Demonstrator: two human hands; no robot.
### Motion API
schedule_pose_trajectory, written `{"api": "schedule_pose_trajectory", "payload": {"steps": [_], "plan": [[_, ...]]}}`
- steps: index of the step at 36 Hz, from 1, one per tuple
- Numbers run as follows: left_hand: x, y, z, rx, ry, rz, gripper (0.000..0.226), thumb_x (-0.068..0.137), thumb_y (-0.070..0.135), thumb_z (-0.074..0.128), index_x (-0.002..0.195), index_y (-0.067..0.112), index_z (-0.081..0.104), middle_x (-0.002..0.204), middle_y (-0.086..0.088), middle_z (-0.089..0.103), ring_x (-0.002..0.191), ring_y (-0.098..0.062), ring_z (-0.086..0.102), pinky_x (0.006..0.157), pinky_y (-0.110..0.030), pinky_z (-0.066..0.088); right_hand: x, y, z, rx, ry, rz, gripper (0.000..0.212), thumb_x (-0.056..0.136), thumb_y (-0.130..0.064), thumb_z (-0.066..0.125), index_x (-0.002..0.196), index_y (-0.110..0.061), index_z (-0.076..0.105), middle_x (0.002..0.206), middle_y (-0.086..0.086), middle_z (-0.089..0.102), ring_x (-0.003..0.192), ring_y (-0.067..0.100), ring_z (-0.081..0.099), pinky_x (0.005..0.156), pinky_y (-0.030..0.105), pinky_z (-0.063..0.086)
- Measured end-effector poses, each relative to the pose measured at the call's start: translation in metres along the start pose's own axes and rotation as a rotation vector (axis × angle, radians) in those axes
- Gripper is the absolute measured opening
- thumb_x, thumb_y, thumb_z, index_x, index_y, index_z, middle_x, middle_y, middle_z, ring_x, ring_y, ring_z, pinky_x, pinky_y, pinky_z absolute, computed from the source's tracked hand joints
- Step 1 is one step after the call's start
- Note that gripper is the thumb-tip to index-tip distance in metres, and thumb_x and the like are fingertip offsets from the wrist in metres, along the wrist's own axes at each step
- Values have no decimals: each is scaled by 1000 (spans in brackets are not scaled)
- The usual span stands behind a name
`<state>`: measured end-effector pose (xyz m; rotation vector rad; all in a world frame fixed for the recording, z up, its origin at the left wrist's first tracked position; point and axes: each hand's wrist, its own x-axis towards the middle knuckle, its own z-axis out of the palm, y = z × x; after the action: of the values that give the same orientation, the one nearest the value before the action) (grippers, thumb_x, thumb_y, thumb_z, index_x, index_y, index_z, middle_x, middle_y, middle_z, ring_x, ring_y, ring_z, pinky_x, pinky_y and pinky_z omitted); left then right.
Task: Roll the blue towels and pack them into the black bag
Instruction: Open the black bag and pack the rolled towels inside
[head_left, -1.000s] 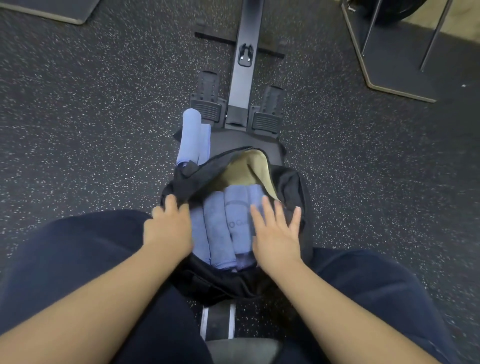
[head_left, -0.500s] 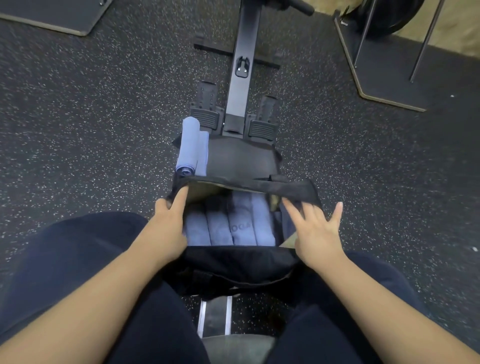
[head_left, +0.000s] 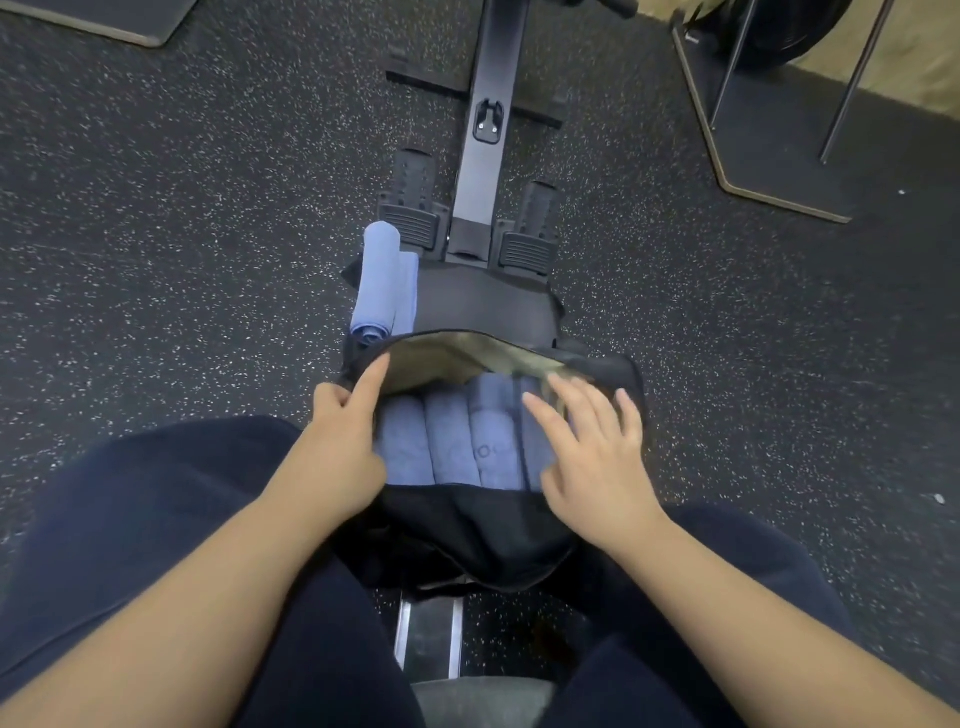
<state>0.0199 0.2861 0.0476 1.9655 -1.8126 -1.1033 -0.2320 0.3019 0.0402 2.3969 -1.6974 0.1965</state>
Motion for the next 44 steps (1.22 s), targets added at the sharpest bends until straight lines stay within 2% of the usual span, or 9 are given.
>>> {"api": "schedule_pose_trajectory", "payload": {"steps": [4,10,14,18,24,29,34,40,44], "plan": [[7,-6,3,30,12,-8,87,82,4,50,150,40,8,107,3,23,73,-21,50,79,-36,47,33,-20,-2,188,176,-79,53,66,-16,45,119,-19,49,116,5,55,103,25,47,90,41,31],[17,-13,4,42,28,-70,76,85,7,51,147,37,18,109,6,18,77,-29,52,80,-41,49,107,-56,-3,422,229,9,40,73,-13,50,111,-10,63,114,10,58,105,27,45,87,37,33],[21,-17,4,31,-4,-94,69,89,11,52,145,36,21,115,3,24,81,-29,55,80,-42,50,157,-77,6,585,-155,225,50,87,-15,53,136,-14,42,137,10,38,117,33,43,93,38,36],[24,-18,3,9,-16,-115,64,89,11,50,140,38,22,116,3,26,85,-29,57,83,-43,50,189,-88,34,787,-516,516,80,88,-38,58,151,-31,9,154,10,10,131,38,35,104,44,34],[32,-14,7,-31,-12,-138,70,87,6,46,145,36,20,113,4,22,89,-29,53,86,-41,48,201,-92,67,846,-723,658,105,78,-56,66,150,-37,-8,154,7,3,134,33,32,101,43,31],[38,-7,13,-31,-45,-170,78,86,0,43,150,29,8,111,3,16,86,-27,45,78,-34,40,210,-94,84,767,-745,481,96,82,-52,66,148,-48,-5,156,5,-25,145,37,4,114,50,18],[38,-9,11,-9,-73,-183,78,87,0,43,149,30,7,110,5,15,81,-26,49,70,-32,39,222,-97,99,469,-657,128,75,92,-45,53,148,-50,3,158,-4,-22,145,31,-19,116,55,6],[39,-5,10,29,-93,-206,81,87,-1,45,150,28,3,116,3,19,71,-21,46,63,-25,36,231,-98,110,301,-731,37,64,97,-45,42,149,-48,4,159,-8,-17,145,31,-18,113,61,-3],[39,-4,12,21,-102,-222,81,86,-2,44,150,27,3,121,2,21,71,-21,48,61,-25,36,230,-99,118,310,-703,140,66,95,-52,43,149,-48,5,159,0,-3,144,34,4,114,60,3]]}}
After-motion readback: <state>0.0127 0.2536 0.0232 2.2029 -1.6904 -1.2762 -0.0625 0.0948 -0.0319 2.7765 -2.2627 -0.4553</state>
